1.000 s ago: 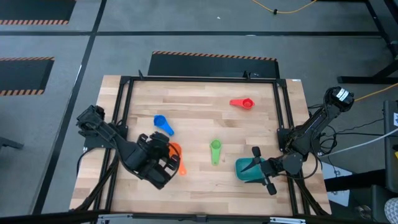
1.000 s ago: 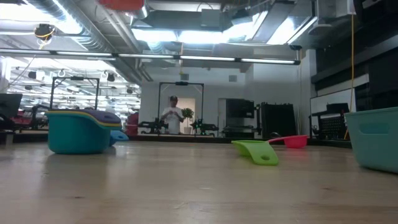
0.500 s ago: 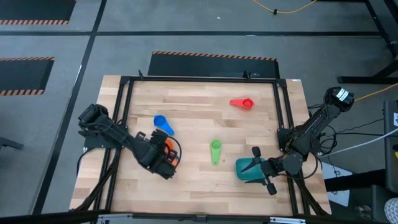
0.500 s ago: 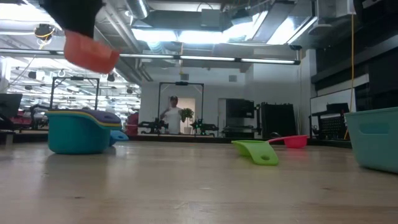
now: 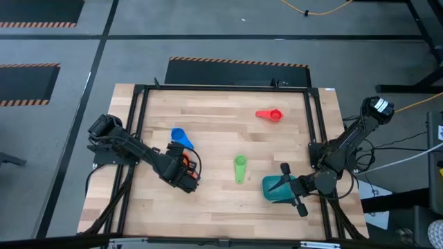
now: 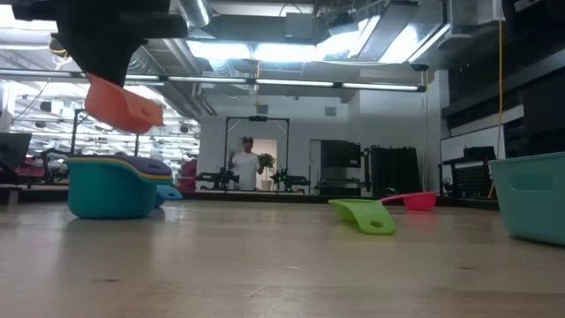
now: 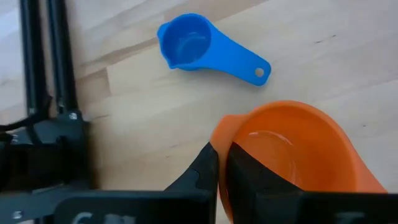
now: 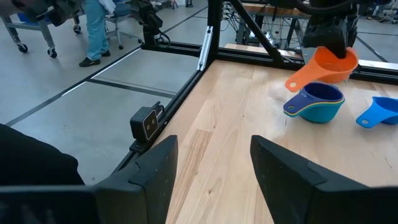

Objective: Nest measuring cups in basket
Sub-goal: Stack the orange measuring nest cup into the dark blue measuring nest cup

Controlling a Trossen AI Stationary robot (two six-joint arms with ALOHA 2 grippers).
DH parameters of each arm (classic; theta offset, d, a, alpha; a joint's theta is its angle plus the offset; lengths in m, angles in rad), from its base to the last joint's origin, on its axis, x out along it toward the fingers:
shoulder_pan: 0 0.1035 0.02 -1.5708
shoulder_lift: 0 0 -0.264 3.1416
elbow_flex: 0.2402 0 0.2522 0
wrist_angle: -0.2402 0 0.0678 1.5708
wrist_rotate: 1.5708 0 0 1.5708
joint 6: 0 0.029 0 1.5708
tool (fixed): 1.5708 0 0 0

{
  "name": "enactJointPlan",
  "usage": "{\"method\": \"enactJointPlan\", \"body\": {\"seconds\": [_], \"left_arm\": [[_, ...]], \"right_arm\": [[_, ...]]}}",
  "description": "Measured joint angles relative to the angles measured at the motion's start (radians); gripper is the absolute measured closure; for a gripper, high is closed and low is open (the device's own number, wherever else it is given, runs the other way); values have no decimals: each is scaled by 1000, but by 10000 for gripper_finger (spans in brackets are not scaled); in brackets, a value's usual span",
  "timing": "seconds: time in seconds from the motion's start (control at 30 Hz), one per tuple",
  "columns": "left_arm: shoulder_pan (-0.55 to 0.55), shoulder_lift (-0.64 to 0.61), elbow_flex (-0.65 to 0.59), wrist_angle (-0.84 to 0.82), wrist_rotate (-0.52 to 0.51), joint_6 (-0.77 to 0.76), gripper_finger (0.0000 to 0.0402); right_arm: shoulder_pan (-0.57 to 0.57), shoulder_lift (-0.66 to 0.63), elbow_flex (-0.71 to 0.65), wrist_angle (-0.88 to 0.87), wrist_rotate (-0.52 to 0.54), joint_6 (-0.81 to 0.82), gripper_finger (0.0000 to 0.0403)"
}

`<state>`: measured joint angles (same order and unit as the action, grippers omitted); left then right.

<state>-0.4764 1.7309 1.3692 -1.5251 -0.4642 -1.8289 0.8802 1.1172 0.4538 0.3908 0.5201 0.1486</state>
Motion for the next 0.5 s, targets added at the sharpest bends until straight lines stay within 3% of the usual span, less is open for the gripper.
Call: {"method": "enactJointPlan", "body": {"seconds": [0.5], "left_arm": [[1,0,-114,113,19,-54,391]], "right_arm": [[0,0,0,0,0,-1,195]]}}
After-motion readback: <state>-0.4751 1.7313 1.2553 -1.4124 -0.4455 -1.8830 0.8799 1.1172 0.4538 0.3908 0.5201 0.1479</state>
